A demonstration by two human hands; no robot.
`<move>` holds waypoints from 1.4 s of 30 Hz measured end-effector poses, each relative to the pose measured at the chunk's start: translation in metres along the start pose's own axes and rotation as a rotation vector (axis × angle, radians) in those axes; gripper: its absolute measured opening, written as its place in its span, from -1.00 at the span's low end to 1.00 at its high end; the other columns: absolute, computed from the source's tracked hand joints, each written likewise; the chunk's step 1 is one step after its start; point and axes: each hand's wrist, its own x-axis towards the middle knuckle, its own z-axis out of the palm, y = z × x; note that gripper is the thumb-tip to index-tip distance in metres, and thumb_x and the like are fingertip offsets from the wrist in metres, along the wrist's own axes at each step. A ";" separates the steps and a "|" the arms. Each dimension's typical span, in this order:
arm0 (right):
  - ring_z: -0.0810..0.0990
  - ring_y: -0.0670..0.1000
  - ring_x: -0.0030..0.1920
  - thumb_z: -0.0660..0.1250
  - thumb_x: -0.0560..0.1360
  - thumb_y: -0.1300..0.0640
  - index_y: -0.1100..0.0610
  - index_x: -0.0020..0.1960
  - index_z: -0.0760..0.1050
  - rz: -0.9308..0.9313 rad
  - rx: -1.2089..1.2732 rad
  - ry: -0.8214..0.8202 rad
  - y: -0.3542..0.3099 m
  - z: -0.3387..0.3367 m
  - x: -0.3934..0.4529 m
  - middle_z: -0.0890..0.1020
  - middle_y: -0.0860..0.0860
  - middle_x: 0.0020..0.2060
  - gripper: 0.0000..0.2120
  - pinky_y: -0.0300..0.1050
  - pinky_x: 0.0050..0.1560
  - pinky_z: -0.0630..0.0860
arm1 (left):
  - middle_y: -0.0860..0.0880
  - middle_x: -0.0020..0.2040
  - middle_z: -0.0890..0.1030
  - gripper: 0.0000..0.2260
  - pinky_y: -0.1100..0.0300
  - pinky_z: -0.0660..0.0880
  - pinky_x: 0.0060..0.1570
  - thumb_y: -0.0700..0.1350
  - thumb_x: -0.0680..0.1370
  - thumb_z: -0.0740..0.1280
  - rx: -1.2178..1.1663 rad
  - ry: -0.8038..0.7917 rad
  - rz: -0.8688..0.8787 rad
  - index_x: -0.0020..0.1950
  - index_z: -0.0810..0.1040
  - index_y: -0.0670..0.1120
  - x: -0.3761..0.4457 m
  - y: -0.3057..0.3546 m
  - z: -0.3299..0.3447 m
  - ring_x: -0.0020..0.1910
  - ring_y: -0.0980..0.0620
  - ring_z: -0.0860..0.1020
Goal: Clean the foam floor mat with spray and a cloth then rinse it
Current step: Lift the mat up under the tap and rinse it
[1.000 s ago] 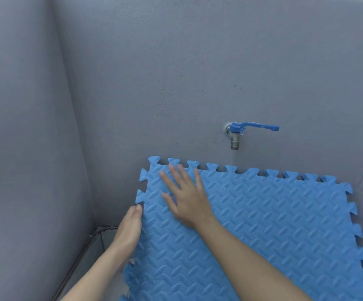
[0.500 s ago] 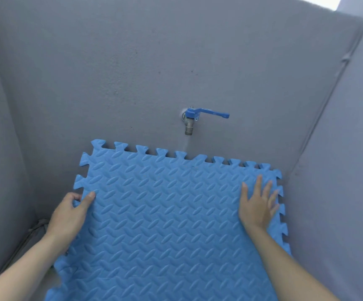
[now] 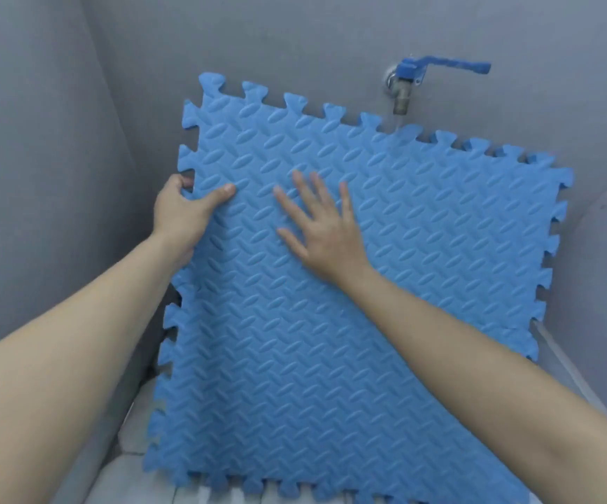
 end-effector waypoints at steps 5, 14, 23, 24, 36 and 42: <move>0.12 0.23 0.55 0.20 0.59 -0.07 0.09 0.55 0.22 -0.016 -0.016 -0.047 -0.033 0.023 -0.036 0.21 0.14 0.54 -0.42 0.27 0.50 0.05 | 0.04 0.07 0.61 -0.58 0.16 0.56 0.01 0.09 0.40 0.50 0.068 -0.011 0.010 0.12 0.46 -0.06 0.007 -0.019 -0.022 0.03 0.08 0.61; 0.19 0.07 0.54 0.12 0.60 -0.20 -0.08 0.52 0.27 -0.749 0.003 -0.320 -0.065 0.033 -0.138 0.25 0.01 0.54 -0.48 0.35 0.49 -0.10 | 0.01 0.17 0.55 -0.49 0.08 0.50 0.07 0.23 0.39 0.43 0.199 0.027 -0.042 0.20 0.44 -0.01 0.015 -0.060 -0.011 0.09 0.01 0.56; -0.01 0.17 0.58 -0.05 0.64 -0.13 0.09 0.59 0.08 0.342 -0.101 -0.128 0.072 -0.003 -0.115 0.11 0.11 0.57 -0.43 0.40 0.45 0.08 | 0.00 0.23 0.51 -0.27 -0.08 0.49 0.18 0.46 0.25 0.32 0.316 0.001 -0.039 0.26 0.40 0.03 0.018 -0.063 -0.011 0.15 -0.03 0.53; 0.01 0.16 0.58 -0.03 0.65 -0.11 0.08 0.58 0.12 0.117 -0.069 -0.197 0.045 0.004 -0.152 0.17 0.09 0.56 -0.45 0.42 0.41 0.15 | -0.01 0.23 0.51 -0.27 -0.08 0.49 0.17 0.45 0.25 0.32 0.322 -0.004 -0.047 0.26 0.40 0.03 0.018 -0.063 -0.011 0.14 -0.03 0.54; 0.23 0.10 0.53 0.15 0.57 -0.25 -0.04 0.53 0.27 -0.109 -0.045 -0.315 -0.028 0.020 -0.061 0.28 0.03 0.53 -0.41 0.40 0.40 0.16 | -0.13 0.25 0.41 -0.40 -0.09 0.40 0.24 0.32 0.43 0.31 0.497 0.069 -0.023 0.30 0.36 -0.04 0.021 -0.065 -0.003 0.19 -0.13 0.46; 0.08 0.18 0.56 0.14 0.54 -0.32 -0.10 0.54 0.22 -0.752 0.046 -0.587 -0.094 0.007 -0.201 0.19 0.00 0.56 -0.37 0.40 0.47 -0.09 | -0.19 0.29 0.38 -0.35 -0.12 0.38 0.25 0.32 0.44 0.30 0.555 0.093 0.006 0.35 0.33 -0.08 0.021 -0.070 -0.003 0.25 -0.21 0.42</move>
